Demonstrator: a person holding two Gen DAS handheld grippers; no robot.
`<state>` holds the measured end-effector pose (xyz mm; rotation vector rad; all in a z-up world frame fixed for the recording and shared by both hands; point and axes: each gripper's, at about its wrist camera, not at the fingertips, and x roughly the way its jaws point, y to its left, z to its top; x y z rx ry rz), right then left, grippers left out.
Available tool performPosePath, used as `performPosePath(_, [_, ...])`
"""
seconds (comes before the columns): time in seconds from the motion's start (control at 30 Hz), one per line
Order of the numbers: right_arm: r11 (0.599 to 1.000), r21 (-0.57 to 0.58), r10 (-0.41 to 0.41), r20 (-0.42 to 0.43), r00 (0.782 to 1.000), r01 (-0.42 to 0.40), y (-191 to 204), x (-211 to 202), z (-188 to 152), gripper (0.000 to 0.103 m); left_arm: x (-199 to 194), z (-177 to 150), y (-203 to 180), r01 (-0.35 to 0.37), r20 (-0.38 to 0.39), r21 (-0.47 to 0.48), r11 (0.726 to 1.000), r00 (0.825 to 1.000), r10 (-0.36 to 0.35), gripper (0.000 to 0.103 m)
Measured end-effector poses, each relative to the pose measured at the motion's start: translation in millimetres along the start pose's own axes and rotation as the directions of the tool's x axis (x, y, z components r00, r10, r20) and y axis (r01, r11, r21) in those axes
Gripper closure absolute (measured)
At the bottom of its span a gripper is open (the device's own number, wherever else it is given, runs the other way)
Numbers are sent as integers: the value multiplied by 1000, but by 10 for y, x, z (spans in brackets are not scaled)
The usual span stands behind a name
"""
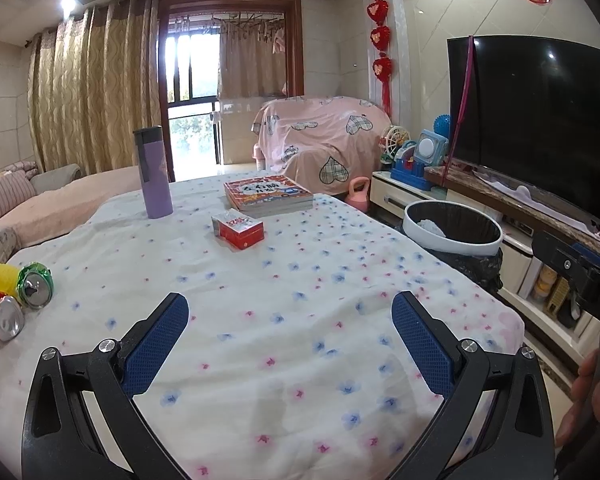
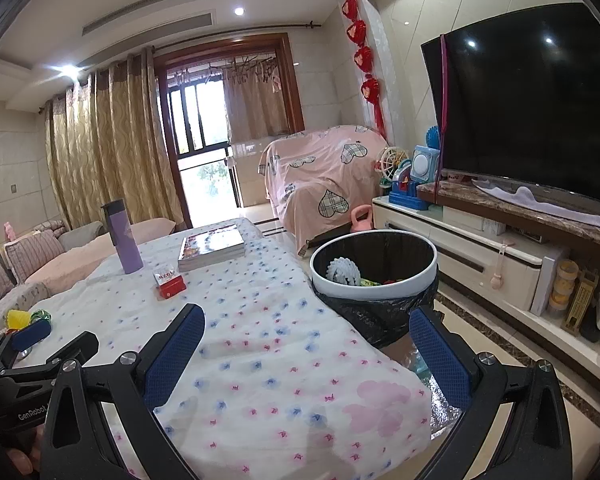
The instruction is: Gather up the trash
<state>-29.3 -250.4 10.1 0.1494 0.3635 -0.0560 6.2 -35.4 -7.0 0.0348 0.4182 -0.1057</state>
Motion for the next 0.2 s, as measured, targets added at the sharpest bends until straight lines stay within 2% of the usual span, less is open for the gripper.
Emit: performPosePath(0.2, [1000, -7, 8, -17, 1000, -8, 30, 48, 3, 0, 57, -11, 46, 3, -21, -16, 1000, 1000, -3, 0])
